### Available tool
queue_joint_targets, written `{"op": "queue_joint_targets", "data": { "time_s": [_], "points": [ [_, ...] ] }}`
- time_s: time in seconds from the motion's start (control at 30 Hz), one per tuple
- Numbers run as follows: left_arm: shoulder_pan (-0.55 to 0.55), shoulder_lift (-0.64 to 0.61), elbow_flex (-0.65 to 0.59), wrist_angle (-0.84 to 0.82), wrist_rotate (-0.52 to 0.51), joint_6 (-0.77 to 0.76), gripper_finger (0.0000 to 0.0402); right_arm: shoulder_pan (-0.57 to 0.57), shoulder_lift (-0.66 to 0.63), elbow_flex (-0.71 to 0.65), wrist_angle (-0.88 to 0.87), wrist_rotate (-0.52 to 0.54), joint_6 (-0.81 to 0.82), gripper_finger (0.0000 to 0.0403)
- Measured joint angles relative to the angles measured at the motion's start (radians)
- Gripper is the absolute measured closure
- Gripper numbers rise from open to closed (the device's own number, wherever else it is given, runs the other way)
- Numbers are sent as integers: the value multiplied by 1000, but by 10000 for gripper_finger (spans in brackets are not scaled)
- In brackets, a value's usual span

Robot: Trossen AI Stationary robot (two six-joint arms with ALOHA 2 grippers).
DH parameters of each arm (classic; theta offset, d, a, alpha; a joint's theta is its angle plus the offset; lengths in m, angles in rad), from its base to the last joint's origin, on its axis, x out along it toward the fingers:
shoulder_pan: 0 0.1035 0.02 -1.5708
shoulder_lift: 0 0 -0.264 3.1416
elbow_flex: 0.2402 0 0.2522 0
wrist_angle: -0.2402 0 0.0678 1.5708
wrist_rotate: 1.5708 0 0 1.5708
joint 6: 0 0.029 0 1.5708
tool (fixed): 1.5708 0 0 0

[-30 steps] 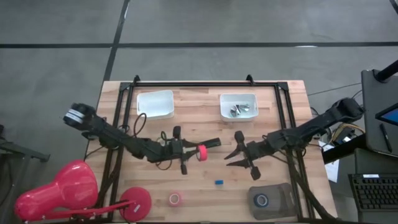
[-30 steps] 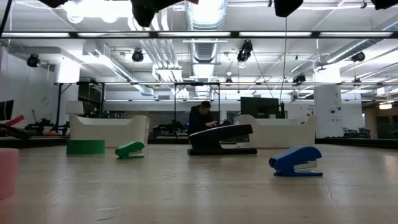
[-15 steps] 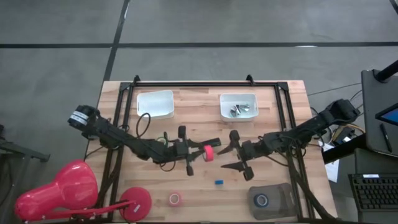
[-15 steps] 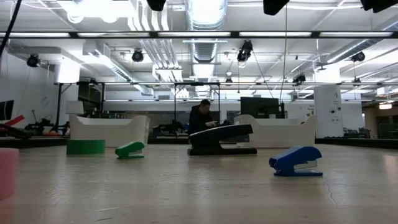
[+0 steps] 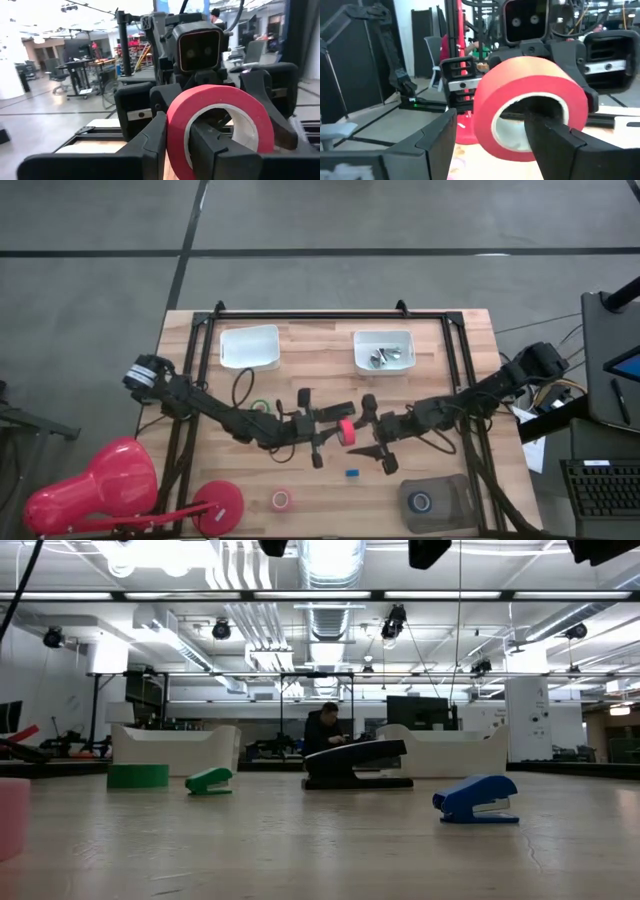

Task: Pick and place Stapler, Stapler remover, tape
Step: Put the red tape into the black bin

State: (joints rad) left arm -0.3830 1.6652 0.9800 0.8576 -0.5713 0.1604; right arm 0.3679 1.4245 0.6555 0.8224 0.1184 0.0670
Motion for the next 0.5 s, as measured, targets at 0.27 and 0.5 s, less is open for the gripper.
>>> {"op": "queue_joint_targets", "data": {
  "time_s": [0.27, 0.5],
  "points": [
    [2, 1, -1, -1, 5, 14, 340, -1, -12, -6, -3, -19, 4, 212],
    [5, 1, -1, -2, 4, 15, 331, -1, -12, -6, -11, -23, 2, 280]
  ]
}}
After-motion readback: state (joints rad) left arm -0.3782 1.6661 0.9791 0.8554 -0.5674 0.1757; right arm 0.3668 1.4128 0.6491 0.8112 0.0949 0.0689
